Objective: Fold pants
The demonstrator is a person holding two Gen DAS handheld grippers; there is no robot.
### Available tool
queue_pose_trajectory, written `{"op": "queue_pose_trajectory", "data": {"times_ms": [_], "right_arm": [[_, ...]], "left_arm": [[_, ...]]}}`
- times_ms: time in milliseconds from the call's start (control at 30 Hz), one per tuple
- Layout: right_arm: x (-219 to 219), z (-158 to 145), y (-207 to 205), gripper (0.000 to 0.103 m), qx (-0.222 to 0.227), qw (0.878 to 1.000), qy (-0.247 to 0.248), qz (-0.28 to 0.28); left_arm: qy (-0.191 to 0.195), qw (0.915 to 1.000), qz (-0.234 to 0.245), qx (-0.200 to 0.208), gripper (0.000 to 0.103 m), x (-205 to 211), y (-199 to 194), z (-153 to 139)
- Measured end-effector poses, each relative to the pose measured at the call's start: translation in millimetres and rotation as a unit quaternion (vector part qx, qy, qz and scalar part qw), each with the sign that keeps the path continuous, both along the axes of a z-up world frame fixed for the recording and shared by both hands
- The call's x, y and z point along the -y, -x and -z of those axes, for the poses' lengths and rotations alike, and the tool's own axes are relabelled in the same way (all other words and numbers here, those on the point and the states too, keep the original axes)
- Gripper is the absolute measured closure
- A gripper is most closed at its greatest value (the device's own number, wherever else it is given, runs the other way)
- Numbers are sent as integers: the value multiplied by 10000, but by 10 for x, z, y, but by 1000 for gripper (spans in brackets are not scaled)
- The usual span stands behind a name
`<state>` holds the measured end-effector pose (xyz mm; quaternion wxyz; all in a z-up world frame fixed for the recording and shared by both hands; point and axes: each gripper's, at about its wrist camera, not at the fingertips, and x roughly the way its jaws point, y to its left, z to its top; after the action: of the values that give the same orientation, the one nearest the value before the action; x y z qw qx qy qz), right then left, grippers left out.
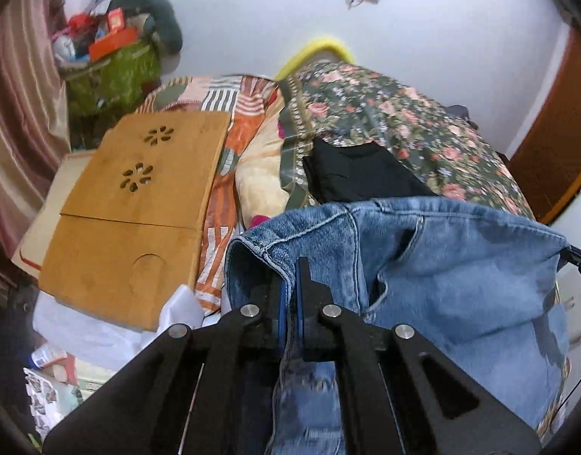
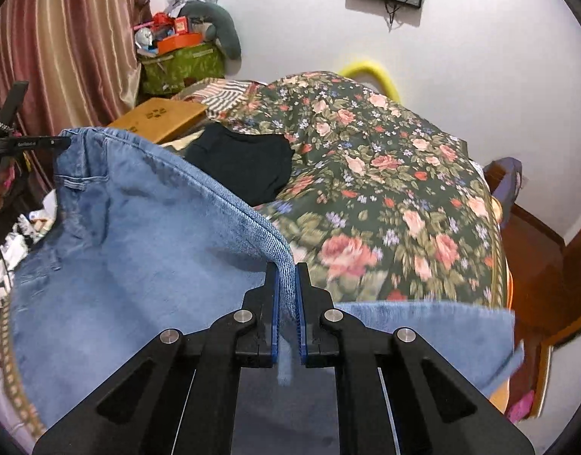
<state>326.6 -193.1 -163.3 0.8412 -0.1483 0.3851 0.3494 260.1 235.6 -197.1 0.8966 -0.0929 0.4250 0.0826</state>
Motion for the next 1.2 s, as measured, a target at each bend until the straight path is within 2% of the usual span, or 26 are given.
{"op": "queue_pose_trajectory", "data": {"times_ms": [233,400,633,833,933,1067,1200], "right_arm": [[226,-40,688,97,-146,9995,-179,203],[332,10,1081,97,-250,9987,-294,340],[399,210,1512,97,-448,9968,-340,568],[388,499,1672,96,-747,9941,-275,732],[369,655,1709,96,-896,9927,-130,797],[384,614,1752,92,-946,9926,-122,756],[459,488,1761,90,-1087,9919,-155,635]], "left_arm": [[-438,9982,375,181,100,289,648,-153],[-504,9976,432,183,100,386,1104,-82],[-322,9983,465,-139,99,453,1634,369],[110,9974,395,-599,99,535,1876,875],[157,9965,359,-742,98,589,1948,1008],[4,9965,268,-787,97,589,2036,956],[-165,9975,68,-688,92,427,2099,718]]}}
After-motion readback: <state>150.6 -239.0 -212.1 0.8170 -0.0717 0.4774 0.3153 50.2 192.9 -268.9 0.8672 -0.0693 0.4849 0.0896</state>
